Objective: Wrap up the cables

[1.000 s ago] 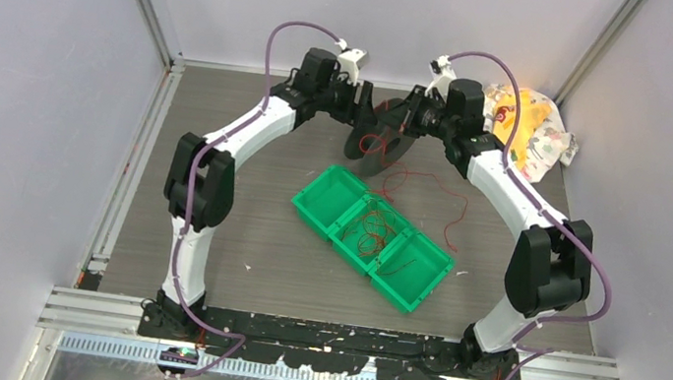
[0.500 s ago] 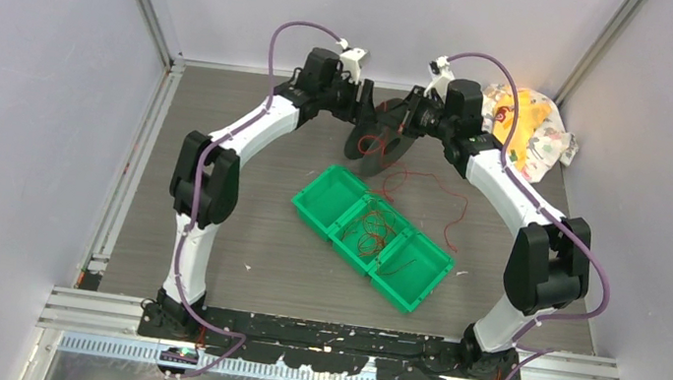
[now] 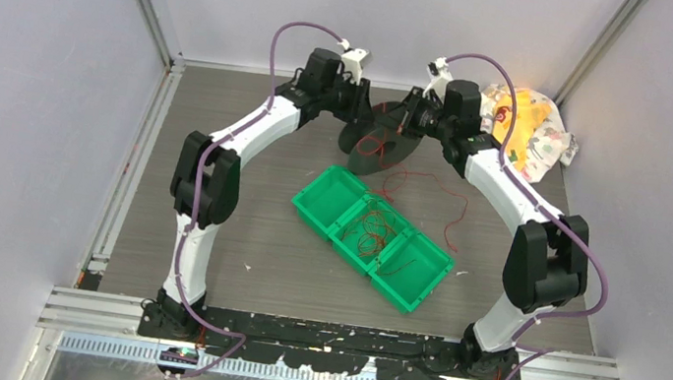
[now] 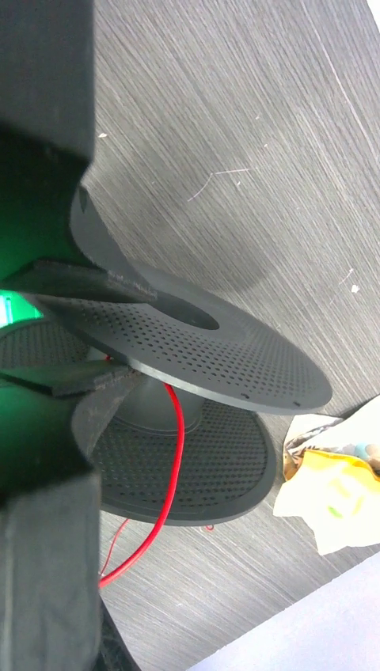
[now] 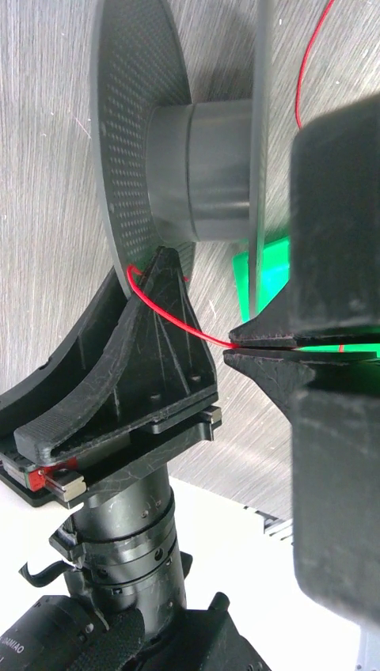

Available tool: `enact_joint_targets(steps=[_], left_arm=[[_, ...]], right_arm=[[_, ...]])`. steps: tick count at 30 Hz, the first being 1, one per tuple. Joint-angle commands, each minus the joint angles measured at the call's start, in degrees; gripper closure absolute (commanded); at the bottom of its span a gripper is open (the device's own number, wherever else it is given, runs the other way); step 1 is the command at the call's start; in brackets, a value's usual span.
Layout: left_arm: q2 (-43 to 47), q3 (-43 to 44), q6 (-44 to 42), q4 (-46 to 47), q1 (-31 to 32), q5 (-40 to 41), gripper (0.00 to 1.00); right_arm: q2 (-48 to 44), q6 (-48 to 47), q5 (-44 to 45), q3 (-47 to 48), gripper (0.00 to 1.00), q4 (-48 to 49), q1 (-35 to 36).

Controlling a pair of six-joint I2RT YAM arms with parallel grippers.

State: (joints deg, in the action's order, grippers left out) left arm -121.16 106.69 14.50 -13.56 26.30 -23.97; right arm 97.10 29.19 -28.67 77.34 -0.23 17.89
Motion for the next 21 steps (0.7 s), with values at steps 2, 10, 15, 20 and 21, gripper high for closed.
enact_joint_targets(steps=[2, 10, 15, 20, 21], left_arm=[[0.96, 2.57, -2.16, 0.71, 0.46, 2.3, 0.75], [1.21, 4.0, -2.2, -0.83, 0.5, 3.65, 0.99], [2.03, 5.19, -2.66, -3.01, 0.5, 3.15, 1.0], [4.04, 5.71, -3.25, -6.31, 0.41, 3.25, 0.99], [4.77, 5.34, -3.25, -6.59, 0.41, 3.55, 0.99]], right_arm=[[0.24, 0.94, -1.08, 1.66, 1.0, 3.22, -0.19], [0.16, 1.39, -0.28, 2.3, 0.91, 2.3, -0.18], [-1.58, 0.18, 1.68, 3.89, 0.34, -1.68, -0.35], [-5.78, -3.65, 5.12, 5.47, 0.23, -7.26, -0.86], [-6.69, -4.71, 5.87, 5.53, 0.21, -8.61, -0.86]])
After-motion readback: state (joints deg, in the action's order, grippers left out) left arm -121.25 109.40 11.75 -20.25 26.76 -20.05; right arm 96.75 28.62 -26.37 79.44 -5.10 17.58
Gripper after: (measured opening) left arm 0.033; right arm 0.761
